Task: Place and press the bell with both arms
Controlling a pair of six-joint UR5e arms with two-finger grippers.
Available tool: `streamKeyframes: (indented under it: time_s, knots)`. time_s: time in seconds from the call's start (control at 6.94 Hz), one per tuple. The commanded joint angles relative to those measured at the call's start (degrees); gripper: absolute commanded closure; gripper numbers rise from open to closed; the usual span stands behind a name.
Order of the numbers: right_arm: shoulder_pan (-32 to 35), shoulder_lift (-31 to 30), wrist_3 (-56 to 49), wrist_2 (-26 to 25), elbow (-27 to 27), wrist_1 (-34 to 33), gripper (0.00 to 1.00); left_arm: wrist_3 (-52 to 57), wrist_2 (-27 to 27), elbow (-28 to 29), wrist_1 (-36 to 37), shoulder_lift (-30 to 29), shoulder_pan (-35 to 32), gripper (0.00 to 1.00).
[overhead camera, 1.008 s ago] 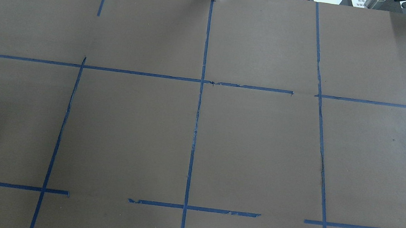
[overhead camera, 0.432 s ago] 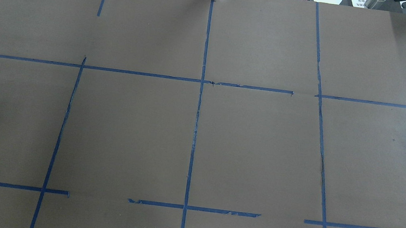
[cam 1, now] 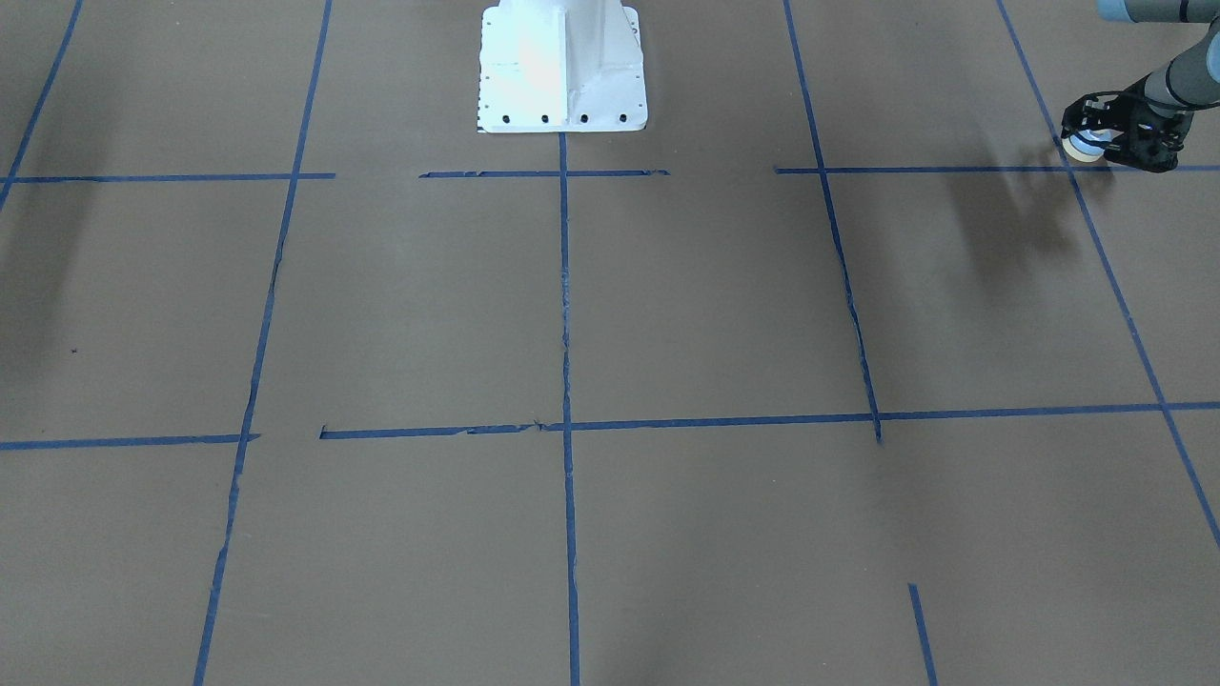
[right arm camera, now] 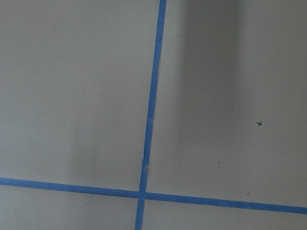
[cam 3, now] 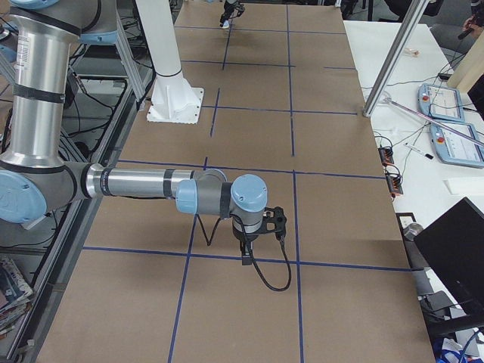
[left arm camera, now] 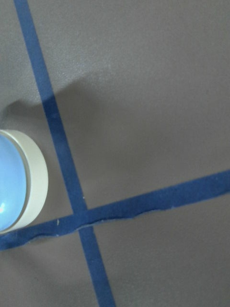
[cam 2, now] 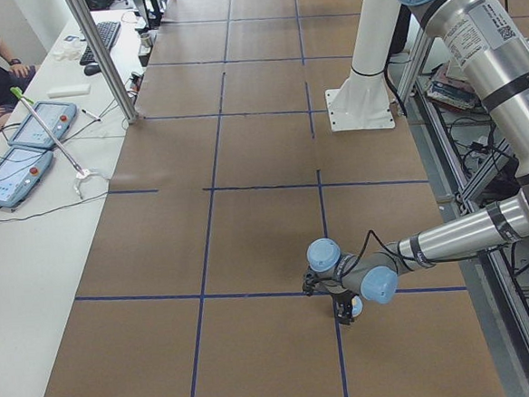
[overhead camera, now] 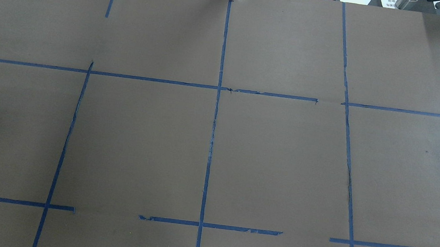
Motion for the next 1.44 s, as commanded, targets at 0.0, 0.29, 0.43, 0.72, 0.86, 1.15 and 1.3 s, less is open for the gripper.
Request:
streamKeyframes:
  time_s: [0.0, 0.29, 0.43, 0.72, 0.86, 1.15, 1.3]
  knots:
    - [0.00, 0.00, 0.13, 0.00, 0.00, 0.00, 0.00, 0.05, 0.02, -0.16, -2.66, 0.01, -0.02, 0.84]
    - [0.00, 0.00, 0.30, 0.00, 0.09, 0.00, 0.00, -2.56, 0.46, -5.92, -4.62, 0.19, -1.16, 0.93]
    - [0.00, 0.00, 0.30, 0.09, 0.09, 0.00, 0.00, -8.59, 0.46, -9.62, -4.62, -0.60, -1.95, 0.93]
    - [0.00, 0.00, 0.39, 0.09, 0.09, -0.09, 0.00, -14.87, 0.73, -13.60, -4.27, -3.75, -4.84, 0.94]
    - [0.00, -0.09, 0.48, 0.17, 0.09, -0.09, 0.00, -18.55, 0.73, -13.61, -4.18, -7.86, -5.29, 0.95]
    - [0.00, -0.09, 0.48, 0.17, 0.00, -0.09, 0.00, -23.14, 0.64, -14.04, -0.16, -15.33, -5.12, 0.96]
    - [0.00, -0.09, 0.39, 0.17, 0.00, -0.09, 0.00, -24.81, 0.64, -14.83, 4.04, -19.89, -5.12, 0.96]
